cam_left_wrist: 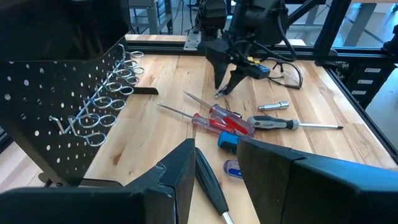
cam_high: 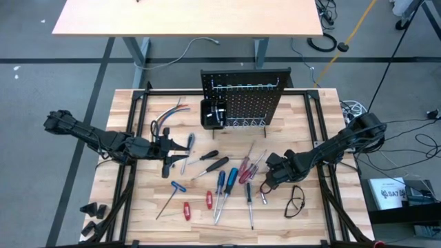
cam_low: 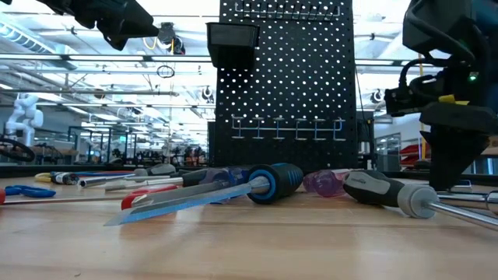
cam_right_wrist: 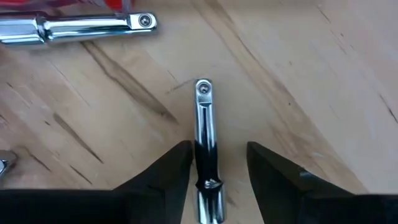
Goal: Hang tools onto peg board
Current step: Put the extension bar in the black bin on the peg board
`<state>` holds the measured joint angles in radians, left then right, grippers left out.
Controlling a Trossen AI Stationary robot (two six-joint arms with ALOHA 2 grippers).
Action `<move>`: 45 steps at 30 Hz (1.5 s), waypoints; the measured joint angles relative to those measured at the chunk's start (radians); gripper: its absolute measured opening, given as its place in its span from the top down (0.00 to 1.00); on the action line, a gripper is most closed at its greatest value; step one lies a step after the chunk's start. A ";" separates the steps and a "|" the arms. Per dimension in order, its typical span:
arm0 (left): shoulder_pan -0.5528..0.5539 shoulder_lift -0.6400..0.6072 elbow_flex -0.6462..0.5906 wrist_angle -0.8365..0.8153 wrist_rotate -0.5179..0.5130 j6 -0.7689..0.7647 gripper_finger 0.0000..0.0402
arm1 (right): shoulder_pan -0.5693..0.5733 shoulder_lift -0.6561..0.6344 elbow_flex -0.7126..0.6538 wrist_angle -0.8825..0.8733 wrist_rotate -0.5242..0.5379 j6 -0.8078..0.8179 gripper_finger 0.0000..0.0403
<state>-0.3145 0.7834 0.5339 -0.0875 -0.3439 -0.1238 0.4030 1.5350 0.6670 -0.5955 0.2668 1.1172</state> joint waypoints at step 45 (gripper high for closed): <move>-0.050 0.000 -0.016 0.250 0.029 0.180 0.68 | -0.112 0.007 0.778 0.435 0.565 -0.945 0.93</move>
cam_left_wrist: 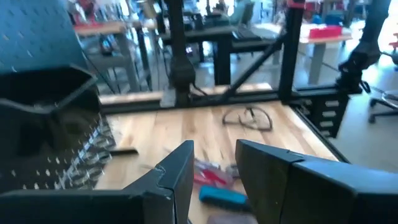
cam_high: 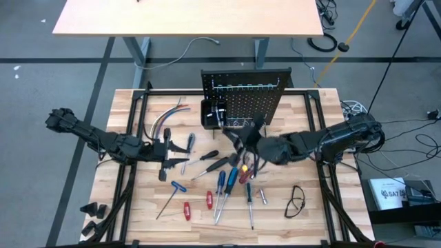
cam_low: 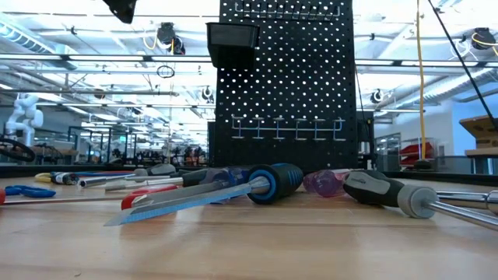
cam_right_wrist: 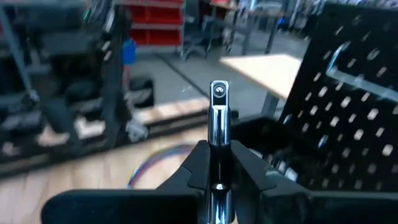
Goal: Hang tools onto peg board
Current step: Put the extension bar in the black bin on the peg board
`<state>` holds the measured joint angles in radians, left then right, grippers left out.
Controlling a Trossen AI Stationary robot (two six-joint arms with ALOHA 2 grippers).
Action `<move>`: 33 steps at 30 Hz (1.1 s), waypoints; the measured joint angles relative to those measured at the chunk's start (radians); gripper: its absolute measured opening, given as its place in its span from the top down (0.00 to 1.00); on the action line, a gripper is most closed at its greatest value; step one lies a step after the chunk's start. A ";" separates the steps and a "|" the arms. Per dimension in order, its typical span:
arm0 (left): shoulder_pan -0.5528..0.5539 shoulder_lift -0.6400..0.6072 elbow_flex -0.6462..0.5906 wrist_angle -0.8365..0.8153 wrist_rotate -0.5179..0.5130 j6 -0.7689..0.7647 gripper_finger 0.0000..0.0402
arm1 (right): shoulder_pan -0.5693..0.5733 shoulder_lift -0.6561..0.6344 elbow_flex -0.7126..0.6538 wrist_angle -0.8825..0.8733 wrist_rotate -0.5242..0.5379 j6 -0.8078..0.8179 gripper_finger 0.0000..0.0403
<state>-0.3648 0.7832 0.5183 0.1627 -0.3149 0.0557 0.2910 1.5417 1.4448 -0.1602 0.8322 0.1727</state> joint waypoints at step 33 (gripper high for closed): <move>0.018 -0.309 -0.216 0.116 -0.115 0.082 0.68 | -0.206 0.112 0.000 0.075 -0.056 -0.028 0.78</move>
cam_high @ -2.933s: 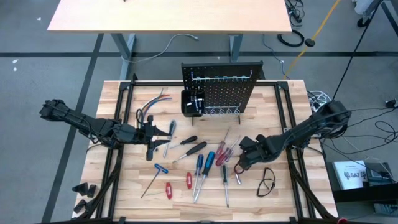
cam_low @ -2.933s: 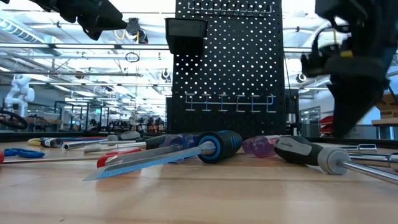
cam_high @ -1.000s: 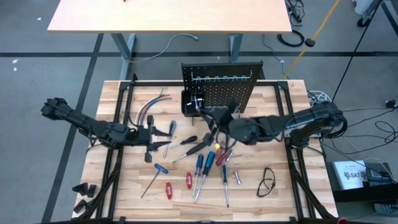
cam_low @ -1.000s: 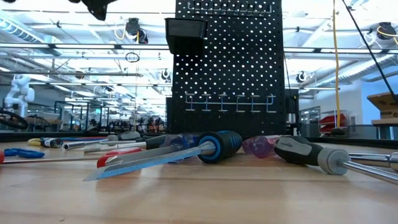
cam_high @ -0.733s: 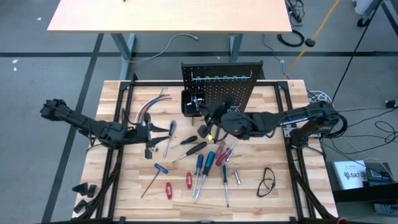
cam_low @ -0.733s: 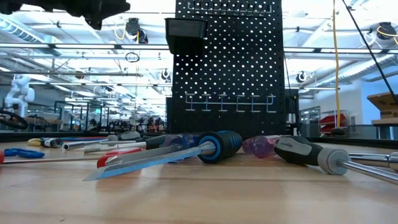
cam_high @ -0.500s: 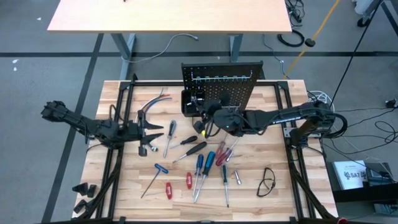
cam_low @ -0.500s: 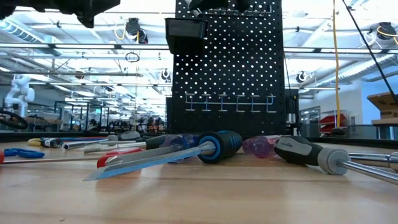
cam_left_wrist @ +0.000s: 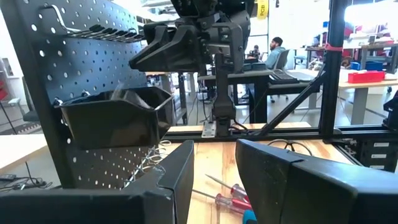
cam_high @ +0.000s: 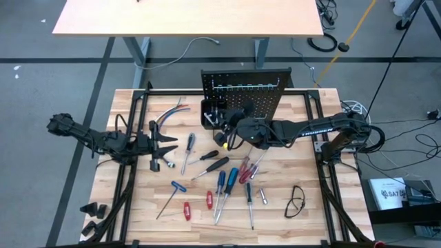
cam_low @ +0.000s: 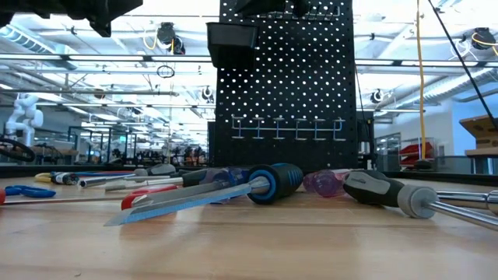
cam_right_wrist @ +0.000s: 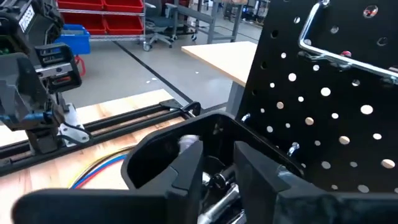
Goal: Hang tools onto peg board
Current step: Put the extension bar in the black bin on the peg board
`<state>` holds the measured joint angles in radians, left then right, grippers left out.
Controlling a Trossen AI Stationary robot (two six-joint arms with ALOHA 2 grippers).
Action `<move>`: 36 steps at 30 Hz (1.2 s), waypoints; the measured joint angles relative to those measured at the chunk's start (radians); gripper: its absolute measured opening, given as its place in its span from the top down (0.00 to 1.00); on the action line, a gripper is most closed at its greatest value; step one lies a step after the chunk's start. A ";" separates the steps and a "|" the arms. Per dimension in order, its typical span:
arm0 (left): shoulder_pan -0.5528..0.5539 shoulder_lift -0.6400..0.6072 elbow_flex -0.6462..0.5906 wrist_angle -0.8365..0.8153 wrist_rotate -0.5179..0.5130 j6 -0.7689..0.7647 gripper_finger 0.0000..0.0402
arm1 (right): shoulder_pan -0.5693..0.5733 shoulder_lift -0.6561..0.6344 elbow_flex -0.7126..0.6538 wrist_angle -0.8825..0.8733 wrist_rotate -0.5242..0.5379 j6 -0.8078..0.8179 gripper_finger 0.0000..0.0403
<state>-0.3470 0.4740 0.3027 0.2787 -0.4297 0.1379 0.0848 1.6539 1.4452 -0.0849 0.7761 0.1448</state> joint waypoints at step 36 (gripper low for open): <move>0.000 0.000 0.000 0.020 0.143 -0.063 0.68 | 0.415 0.134 0.000 -0.627 -0.574 0.914 0.69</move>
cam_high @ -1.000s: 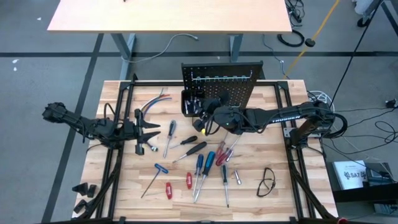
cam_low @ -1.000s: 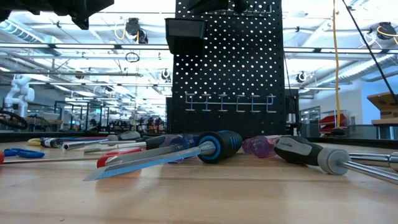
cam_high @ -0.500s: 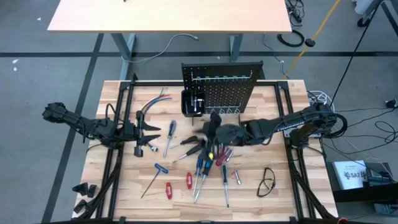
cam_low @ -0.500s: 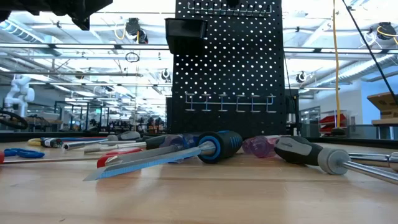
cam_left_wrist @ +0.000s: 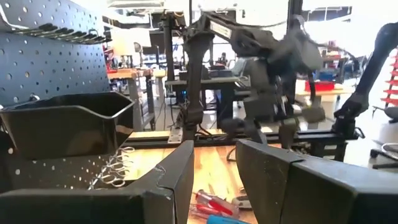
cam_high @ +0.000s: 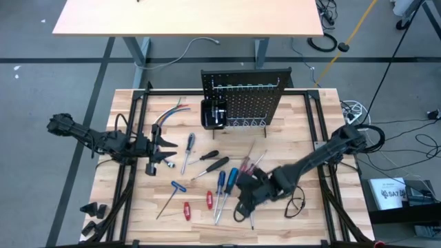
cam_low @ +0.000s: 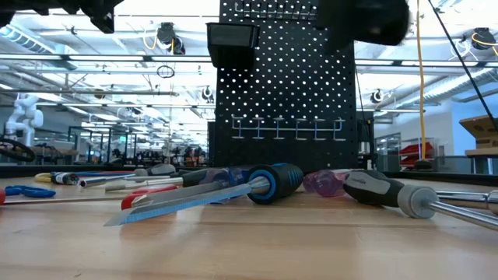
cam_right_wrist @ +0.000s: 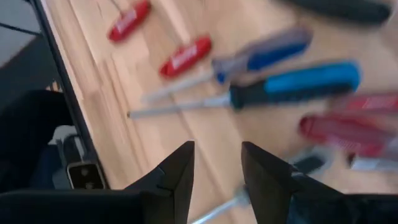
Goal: Hang tools onto peg board
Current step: Put the extension bar in the black bin on the peg board
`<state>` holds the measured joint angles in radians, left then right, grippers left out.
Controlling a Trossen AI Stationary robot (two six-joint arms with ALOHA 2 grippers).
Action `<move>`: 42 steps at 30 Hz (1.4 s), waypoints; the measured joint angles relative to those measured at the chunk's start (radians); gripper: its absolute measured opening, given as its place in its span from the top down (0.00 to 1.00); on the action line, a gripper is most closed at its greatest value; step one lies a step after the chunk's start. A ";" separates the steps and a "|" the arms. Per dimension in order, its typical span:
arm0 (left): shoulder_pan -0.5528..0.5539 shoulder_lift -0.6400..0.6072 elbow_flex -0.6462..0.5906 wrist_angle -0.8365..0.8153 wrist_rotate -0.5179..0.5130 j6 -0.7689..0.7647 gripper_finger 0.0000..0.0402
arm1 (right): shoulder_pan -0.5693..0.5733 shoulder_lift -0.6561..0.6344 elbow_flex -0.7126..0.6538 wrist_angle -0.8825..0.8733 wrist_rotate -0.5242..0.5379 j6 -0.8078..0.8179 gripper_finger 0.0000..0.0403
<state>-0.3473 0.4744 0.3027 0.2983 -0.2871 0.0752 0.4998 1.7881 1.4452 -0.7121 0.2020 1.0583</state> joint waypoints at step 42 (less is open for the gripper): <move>-0.002 0.008 0.000 -0.046 0.250 -0.225 0.68 | 0.078 0.200 -0.141 -0.225 -0.110 0.550 0.70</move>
<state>-0.3489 0.4824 0.3027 0.2523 -0.0368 -0.1501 0.5774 1.9881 1.3043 -0.9371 0.0918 1.6079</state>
